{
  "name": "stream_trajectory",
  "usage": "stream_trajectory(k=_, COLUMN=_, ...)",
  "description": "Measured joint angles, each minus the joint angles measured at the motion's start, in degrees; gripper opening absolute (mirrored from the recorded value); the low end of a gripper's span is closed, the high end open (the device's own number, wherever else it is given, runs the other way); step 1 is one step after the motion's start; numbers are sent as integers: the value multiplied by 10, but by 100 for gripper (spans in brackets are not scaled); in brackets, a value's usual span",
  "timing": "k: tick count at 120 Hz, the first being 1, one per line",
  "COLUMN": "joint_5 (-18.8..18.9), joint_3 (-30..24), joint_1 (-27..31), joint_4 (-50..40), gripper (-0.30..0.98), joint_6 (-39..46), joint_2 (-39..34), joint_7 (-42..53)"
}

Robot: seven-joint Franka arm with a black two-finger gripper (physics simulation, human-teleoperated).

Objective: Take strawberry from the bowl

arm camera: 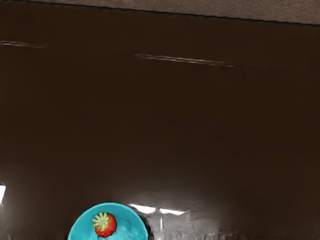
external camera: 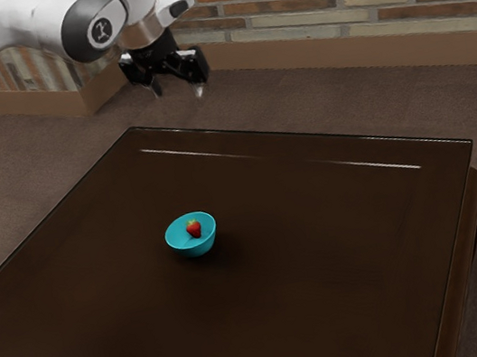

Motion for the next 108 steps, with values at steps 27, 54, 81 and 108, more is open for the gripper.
stream_trajectory(k=27, joint_5=-2, joint_3=-8, joint_1=3, joint_4=-11, gripper=64, joint_6=-107, joint_2=20, joint_7=2)
stream_trajectory(k=54, joint_5=10, joint_3=14, joint_1=14, joint_4=-114, gripper=51, joint_6=-83, joint_2=39, joint_7=0)
stream_trajectory(k=81, joint_5=3, joint_3=16, joint_1=44, joint_4=-167, gripper=32, joint_6=25, joint_2=94, joint_7=-3)
stream_trajectory(k=108, joint_5=-5, joint_3=16, joint_1=64, joint_4=-142, gripper=26, joint_6=123, joint_2=172, joint_7=-6)
